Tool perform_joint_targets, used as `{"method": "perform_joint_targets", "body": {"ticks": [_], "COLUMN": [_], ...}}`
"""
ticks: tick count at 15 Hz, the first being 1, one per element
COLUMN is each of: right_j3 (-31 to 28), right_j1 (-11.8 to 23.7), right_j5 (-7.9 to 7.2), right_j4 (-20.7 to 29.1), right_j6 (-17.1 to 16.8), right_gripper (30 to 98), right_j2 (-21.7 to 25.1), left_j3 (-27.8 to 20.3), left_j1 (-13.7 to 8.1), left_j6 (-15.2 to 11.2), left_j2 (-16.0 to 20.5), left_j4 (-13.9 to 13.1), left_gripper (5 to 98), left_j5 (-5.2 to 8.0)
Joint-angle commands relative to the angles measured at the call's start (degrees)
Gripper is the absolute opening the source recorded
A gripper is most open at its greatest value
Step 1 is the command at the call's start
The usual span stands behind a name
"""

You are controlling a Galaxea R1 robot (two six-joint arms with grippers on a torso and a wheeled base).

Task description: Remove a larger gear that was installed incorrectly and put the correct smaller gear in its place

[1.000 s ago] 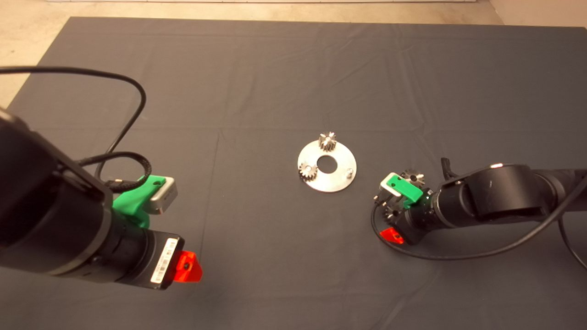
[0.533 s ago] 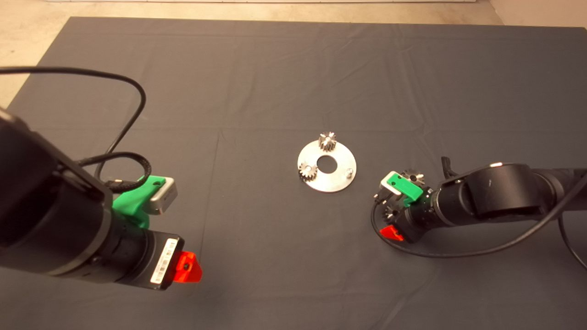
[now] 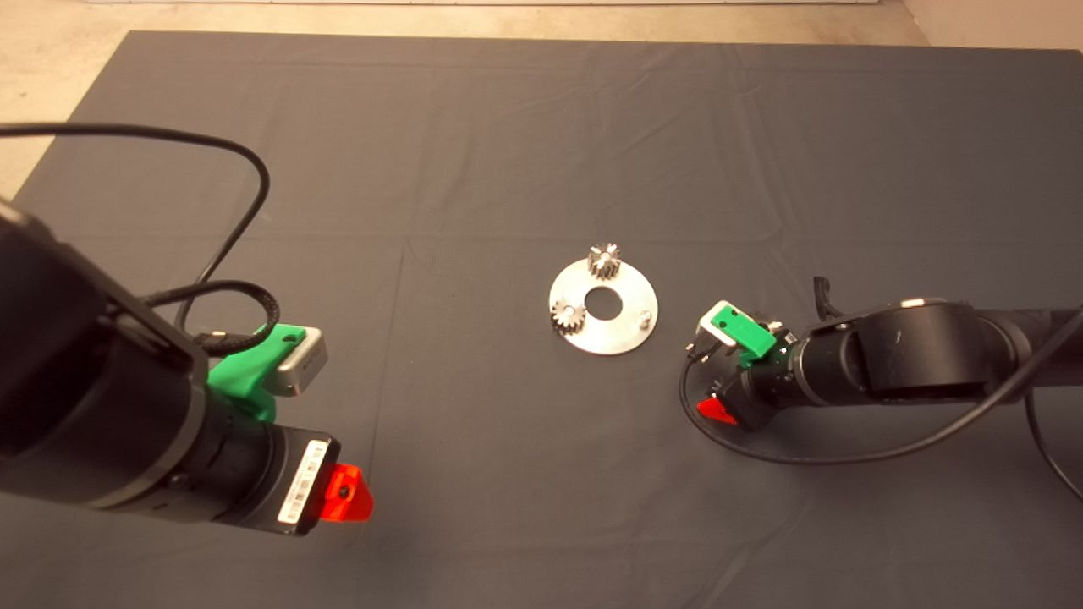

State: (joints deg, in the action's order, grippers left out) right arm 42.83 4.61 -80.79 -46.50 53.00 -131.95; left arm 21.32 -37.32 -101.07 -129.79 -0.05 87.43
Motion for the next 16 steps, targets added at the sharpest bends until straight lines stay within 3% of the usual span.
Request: {"method": "perform_joint_targets", "body": {"ticks": [1,4,16], "right_j3": [-1.0,-1.2,-2.1], "right_j1": [0.8,0.8,0.7], "right_j5": [0.10,0.10,0.10], "right_j4": [-1.7,-1.7,-1.5], "right_j6": [0.3,0.3,0.4], "right_gripper": [69.8,65.3,65.2], "right_j2": [0.2,0.4,0.2], "left_j3": [-0.9,-0.9,-0.9], "left_j1": [-0.4,-0.4,0.0], "left_j6": [-0.2,-0.3,-0.3], "left_j2": [0.1,0.1,0.1], "left_j4": [-1.4,-1.4,-1.4], "left_gripper": [97.8,97.8,97.8], "left_j5": [7.57,7.57,7.57]}}
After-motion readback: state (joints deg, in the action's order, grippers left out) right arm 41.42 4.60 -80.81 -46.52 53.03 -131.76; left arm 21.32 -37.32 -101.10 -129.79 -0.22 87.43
